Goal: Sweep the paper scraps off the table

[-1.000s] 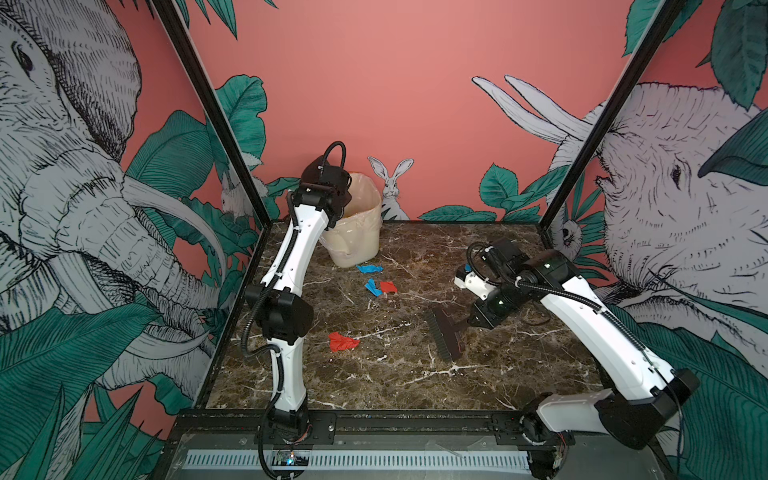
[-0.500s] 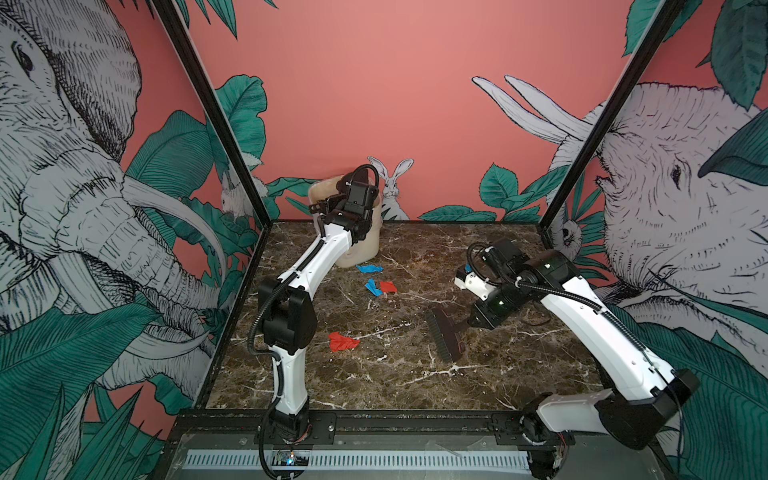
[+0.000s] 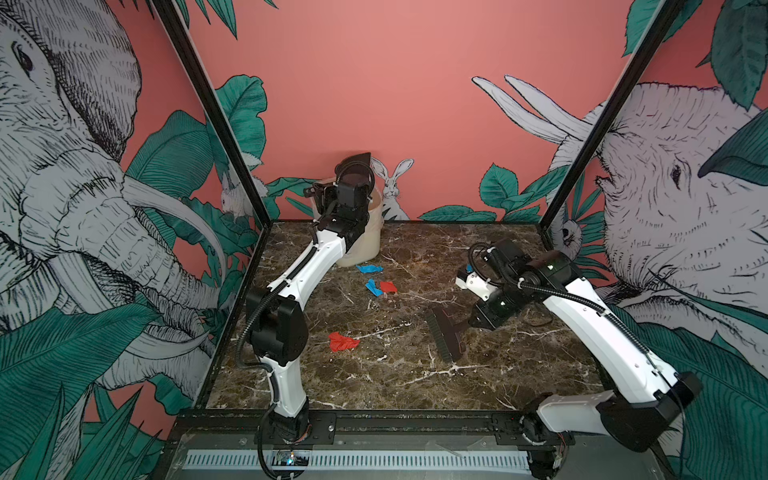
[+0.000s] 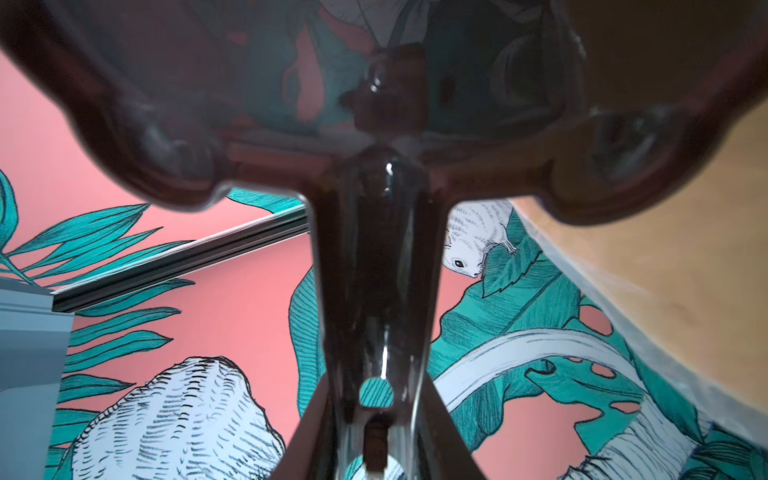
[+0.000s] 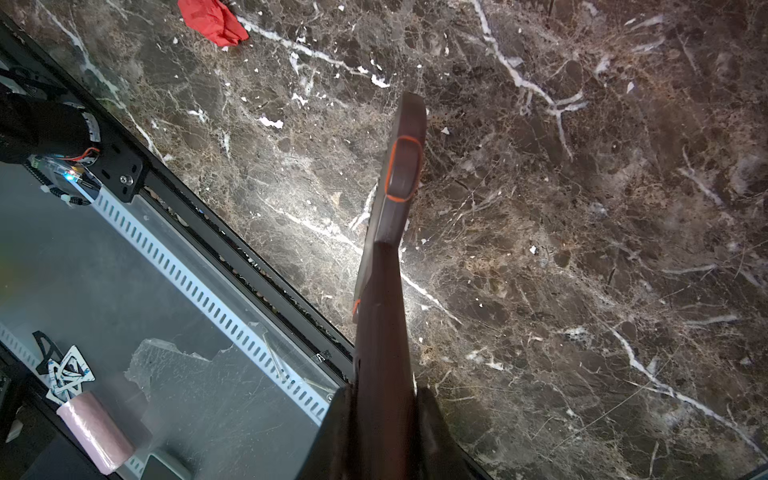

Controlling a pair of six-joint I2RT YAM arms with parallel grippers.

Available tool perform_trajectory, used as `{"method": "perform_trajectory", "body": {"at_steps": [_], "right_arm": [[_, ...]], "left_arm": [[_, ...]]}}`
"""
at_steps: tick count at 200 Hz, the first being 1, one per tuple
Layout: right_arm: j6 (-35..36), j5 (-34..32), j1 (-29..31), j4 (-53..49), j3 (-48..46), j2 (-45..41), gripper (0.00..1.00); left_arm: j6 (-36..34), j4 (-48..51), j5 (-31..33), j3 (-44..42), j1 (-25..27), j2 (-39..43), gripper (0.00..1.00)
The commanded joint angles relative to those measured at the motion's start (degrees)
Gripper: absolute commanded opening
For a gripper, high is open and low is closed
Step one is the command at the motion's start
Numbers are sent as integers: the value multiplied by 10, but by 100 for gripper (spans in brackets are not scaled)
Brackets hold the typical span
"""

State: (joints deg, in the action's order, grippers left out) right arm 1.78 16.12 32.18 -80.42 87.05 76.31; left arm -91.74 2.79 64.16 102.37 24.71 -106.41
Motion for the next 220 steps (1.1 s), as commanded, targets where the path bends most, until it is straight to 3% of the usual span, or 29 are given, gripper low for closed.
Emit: {"method": "perform_trajectory", "body": {"at_steps": [1, 18, 35, 71, 92, 111, 131, 163, 220], "right_arm": [[3, 6, -2, -4, 1, -14, 0], [2, 7, -2, -1, 0, -15, 0], [0, 9, -1, 1, 0, -15, 0], [-21, 51, 3, 30, -8, -14, 0], [-55, 91, 26, 76, -13, -10, 0], [-100, 137, 60, 133, -17, -3, 0], [-167, 181, 100, 230, -38, 4, 0], [-256, 217, 156, 366, -63, 42, 0], [-390, 240, 189, 564, -79, 144, 0]], "left_arm": [[-31, -52, 12, -7, 3, 37, 0], [-17, -55, 18, -3, 3, 43, 0], [51, -4, 24, 17, 3, 54, 0], [347, 281, -5, 110, 4, 87, 0], [525, 442, -64, 139, 6, 117, 0], [663, 535, -142, 123, 5, 159, 0], [774, 572, -225, 56, 6, 218, 0], [870, 566, -309, -81, 8, 314, 0], [917, 594, -341, -182, 14, 400, 0]]}}
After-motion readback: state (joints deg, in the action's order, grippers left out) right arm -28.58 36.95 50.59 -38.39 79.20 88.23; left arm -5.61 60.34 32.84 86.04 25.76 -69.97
